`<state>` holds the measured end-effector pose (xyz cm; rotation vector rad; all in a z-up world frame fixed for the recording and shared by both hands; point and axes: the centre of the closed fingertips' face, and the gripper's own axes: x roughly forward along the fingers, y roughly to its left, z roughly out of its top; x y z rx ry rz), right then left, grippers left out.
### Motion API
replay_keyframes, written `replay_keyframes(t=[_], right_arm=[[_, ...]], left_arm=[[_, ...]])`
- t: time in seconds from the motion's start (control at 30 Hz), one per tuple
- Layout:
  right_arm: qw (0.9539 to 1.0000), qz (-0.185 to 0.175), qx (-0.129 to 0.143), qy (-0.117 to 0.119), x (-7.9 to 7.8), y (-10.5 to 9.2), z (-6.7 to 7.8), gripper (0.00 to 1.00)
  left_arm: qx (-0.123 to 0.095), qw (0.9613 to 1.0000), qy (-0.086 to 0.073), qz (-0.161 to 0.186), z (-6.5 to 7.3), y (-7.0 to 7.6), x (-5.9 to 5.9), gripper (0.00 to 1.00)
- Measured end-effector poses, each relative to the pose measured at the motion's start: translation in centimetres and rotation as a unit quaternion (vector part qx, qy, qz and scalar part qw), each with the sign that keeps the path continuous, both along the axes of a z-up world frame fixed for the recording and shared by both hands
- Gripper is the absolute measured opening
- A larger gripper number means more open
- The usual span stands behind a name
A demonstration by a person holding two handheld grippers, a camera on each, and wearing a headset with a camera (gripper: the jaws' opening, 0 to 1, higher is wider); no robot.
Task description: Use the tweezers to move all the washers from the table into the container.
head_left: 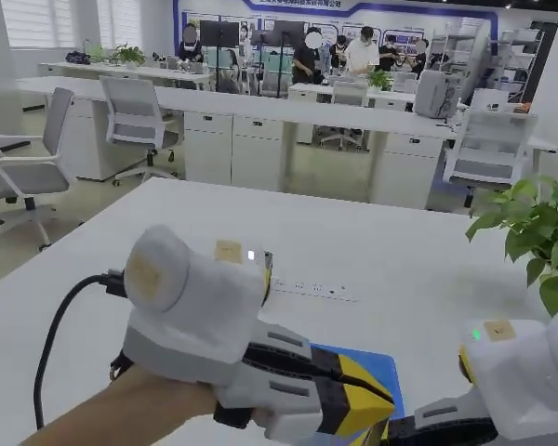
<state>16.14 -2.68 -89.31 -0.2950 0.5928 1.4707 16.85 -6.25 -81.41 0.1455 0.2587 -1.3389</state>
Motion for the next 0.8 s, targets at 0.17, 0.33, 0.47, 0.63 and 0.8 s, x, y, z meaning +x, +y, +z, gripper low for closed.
replay_keyframes(t=[0.17,0.33,0.47,0.63,0.8], right_arm=[[1.0000,-0.009,0.001,-0.002,0.2,-0.1,0.1,0.08],[0.9999,-0.014,-0.004,-0.003,0.1,-0.3,-0.4,0.09],[0.9998,-0.017,0.005,0.000,0.2,-0.3,-0.1,0.09],[0.9999,-0.013,-0.001,-0.010,0.4,-0.5,-0.3,0.07],[0.9989,-0.013,-0.037,-0.027,0.9,-1.3,-1.7,0.06]], left_arm=[[-0.009,1.0000,-0.002,-0.002,0.5,-0.1,0.0,0.00],[-0.050,0.9987,0.001,-0.003,2.6,0.0,0.1,0.00],[-0.044,0.9990,-0.005,-0.007,2.8,0.0,0.1,0.00],[-0.031,0.9995,-0.006,-0.002,2.6,0.6,0.2,0.00],[0.009,1.0000,-0.001,-0.001,0.9,1.8,0.0,0.00]])
